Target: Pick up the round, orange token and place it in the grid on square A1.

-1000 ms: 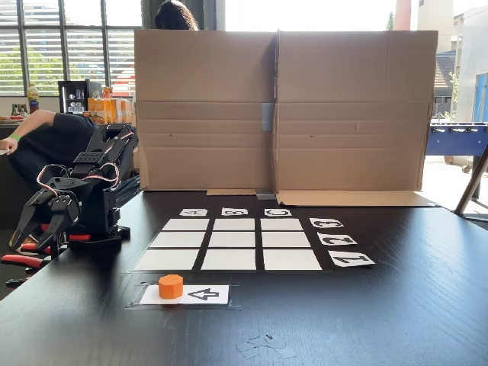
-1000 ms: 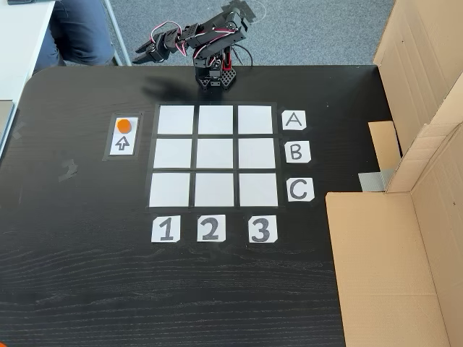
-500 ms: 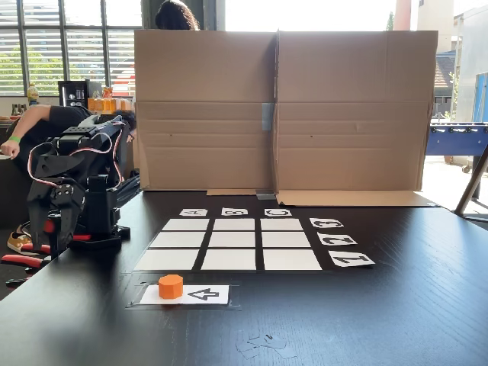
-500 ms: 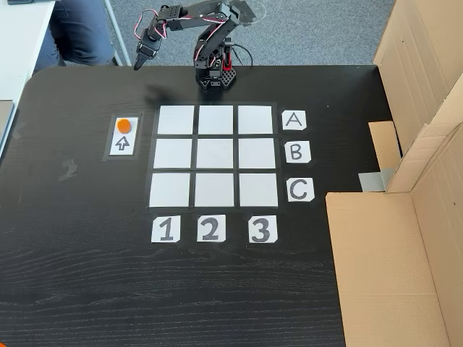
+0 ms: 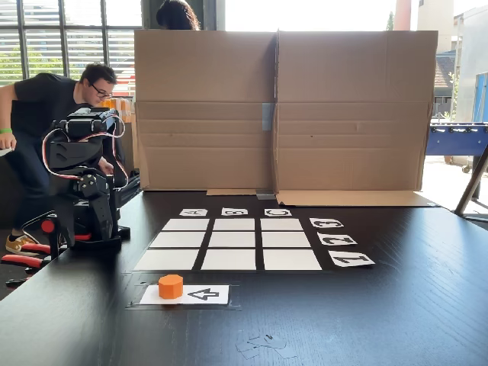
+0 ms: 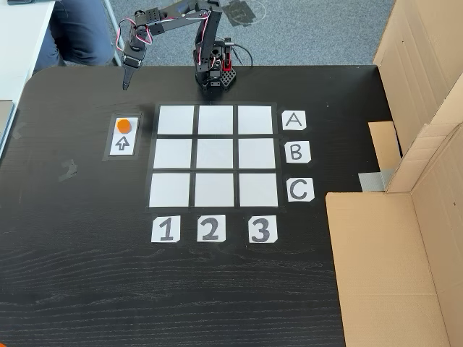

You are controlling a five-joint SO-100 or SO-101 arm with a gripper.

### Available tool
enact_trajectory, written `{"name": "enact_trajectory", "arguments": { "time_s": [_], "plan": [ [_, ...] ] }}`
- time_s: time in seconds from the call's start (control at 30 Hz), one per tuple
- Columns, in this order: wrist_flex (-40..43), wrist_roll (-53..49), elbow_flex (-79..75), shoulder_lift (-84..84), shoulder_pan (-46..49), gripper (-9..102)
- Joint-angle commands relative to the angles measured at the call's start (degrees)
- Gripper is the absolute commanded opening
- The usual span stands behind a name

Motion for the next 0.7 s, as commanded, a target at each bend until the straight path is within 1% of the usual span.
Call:
{"name": "enact_trajectory", "arguments": {
  "time_s": [0.0, 0.13, 0.33, 0.67],
  "plan": [
    [0.35, 1.67, -4.04, -1.32, -3.6, 37],
    [2.02, 2.55, -8.09, -5.1, -7.12, 39],
    [2.64, 4.48, -13.97, -12.74, -10.9, 39],
    [2.81, 5.45, -22.41, -23.38, -13.36, 39]
  ]
}}
